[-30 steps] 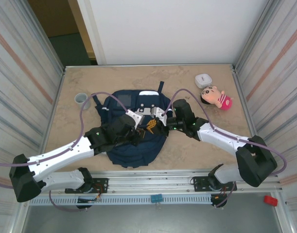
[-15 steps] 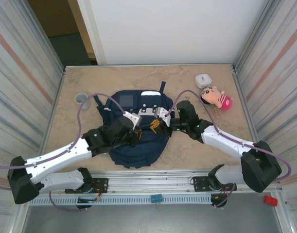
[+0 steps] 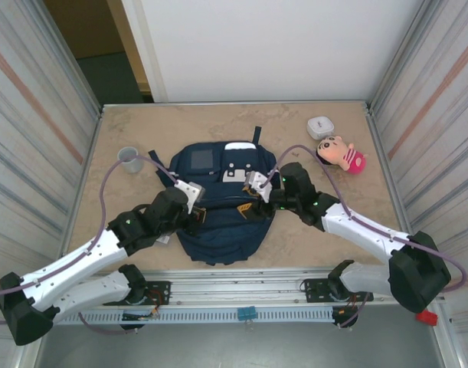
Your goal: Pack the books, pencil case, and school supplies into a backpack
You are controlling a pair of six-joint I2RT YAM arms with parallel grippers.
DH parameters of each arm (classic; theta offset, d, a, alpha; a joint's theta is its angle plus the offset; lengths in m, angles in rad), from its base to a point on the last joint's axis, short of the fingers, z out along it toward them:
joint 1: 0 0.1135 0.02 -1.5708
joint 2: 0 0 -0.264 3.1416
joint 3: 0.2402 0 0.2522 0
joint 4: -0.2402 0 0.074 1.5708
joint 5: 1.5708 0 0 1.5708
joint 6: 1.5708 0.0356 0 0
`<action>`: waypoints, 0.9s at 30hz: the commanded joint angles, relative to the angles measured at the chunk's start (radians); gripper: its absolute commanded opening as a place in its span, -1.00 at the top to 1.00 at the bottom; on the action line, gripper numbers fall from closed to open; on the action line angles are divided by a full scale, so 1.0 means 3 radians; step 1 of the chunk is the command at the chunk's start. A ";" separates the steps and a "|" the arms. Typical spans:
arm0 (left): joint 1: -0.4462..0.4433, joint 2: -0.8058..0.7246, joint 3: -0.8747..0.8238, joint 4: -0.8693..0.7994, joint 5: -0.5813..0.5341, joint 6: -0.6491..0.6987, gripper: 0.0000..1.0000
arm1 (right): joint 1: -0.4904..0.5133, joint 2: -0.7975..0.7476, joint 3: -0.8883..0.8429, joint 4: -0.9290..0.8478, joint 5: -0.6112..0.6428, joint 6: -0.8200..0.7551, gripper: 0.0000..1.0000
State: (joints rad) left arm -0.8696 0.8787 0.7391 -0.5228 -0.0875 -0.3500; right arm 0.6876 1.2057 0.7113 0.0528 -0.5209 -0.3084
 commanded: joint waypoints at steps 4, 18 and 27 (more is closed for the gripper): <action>0.0027 0.0030 0.0101 0.0317 0.0440 0.0240 1.00 | 0.0374 0.0121 0.0469 -0.0304 0.0430 -0.0279 -0.25; 0.0025 -0.0066 0.0022 0.0459 0.0535 0.0197 1.00 | 0.0442 0.0744 0.0850 -0.0430 0.0188 -0.0414 -0.13; 0.0025 -0.0076 0.0047 0.0258 0.0181 0.0191 1.00 | 0.0286 0.0518 0.0649 -0.0352 0.0123 -0.0332 0.83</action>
State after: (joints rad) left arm -0.8631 0.8936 0.7391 -0.4610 0.0124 -0.2996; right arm 0.8120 1.4147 0.9283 -0.0608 -0.4950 -0.4118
